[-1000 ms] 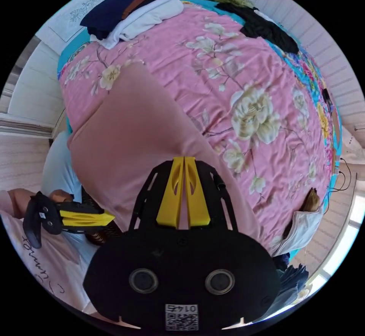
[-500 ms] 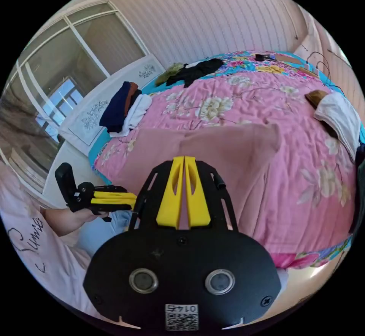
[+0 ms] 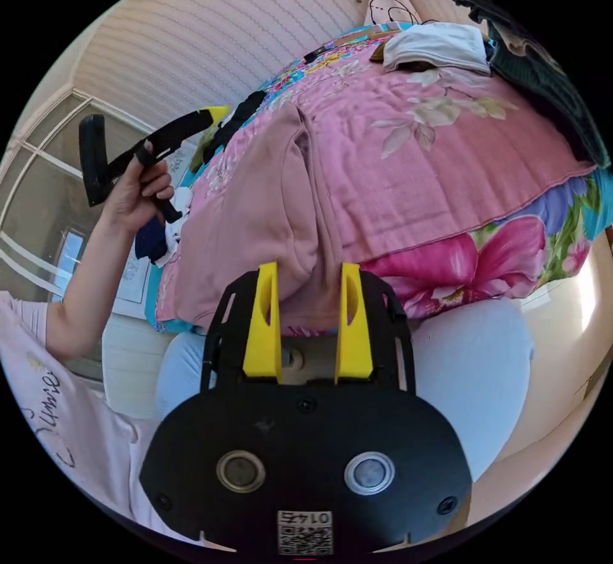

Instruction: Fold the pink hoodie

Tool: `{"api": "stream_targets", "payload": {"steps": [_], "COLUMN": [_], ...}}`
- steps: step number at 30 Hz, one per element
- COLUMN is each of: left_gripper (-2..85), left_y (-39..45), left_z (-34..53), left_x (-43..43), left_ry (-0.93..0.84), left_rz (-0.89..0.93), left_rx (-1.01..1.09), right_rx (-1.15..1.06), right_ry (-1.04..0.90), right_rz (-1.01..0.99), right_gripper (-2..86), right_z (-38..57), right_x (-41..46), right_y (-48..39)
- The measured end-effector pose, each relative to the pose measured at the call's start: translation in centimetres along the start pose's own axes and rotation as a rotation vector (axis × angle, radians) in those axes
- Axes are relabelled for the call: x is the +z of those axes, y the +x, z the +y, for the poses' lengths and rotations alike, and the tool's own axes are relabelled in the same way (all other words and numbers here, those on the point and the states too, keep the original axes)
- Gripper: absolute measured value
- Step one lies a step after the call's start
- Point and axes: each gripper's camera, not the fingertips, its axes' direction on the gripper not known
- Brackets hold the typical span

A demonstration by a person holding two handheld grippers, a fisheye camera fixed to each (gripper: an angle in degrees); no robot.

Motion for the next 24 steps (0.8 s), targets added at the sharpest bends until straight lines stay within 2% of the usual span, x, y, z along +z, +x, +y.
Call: {"api": "stream_targets", "payload": {"steps": [2,4,7,9,13,18,20,24], "left_gripper": [11.9,10.9,7.8,6.2,3.8,2.7,2.8,2.7], "left_y": [0.3,0.4,0.7,0.5,-1.7,-6.5,-8.0,-11.8], "left_z": [-1.9,-3.3,-3.4,-3.1,-2.5,0.4,2.1,8.2], "left_x": [2.4,5.9,9.5,10.6,8.6,1.0,-2.4,-10.3], "left_ry": [-0.063,-0.197,-0.358,-0.402,-0.330,-0.146,-0.098,-0.028], "left_rz": [0.023,0.042,-0.022,-0.029,0.027,0.096,0.081,-0.060], "left_rx": [-0.002,-0.043,-0.016,0.003,-0.069,-0.198,-0.215,-0.273], "right_rx": [0.030,0.044,0.017,-0.001,-0.027,-0.238,-0.315,-0.467], "right_ry": [-0.056,-0.061,-0.076,-0.082,-0.063,0.014,0.005,-0.040], "right_rz": [-0.068,-0.094,-0.090,-0.097,-0.160,-0.252,-0.302,-0.437], "right_gripper": [10.5,9.0,6.9,5.7,4.0,3.1,2.9,2.8], "right_z": [-0.3,-0.4,-0.7,-0.9,-1.3,-1.7,-2.3,-4.4], "right_x": [0.8,0.9,1.2,1.3,1.0,0.0,-0.2,0.2], "right_y": [1.2,1.8,1.7,1.5,1.3,-2.1,-4.4,-9.7]}}
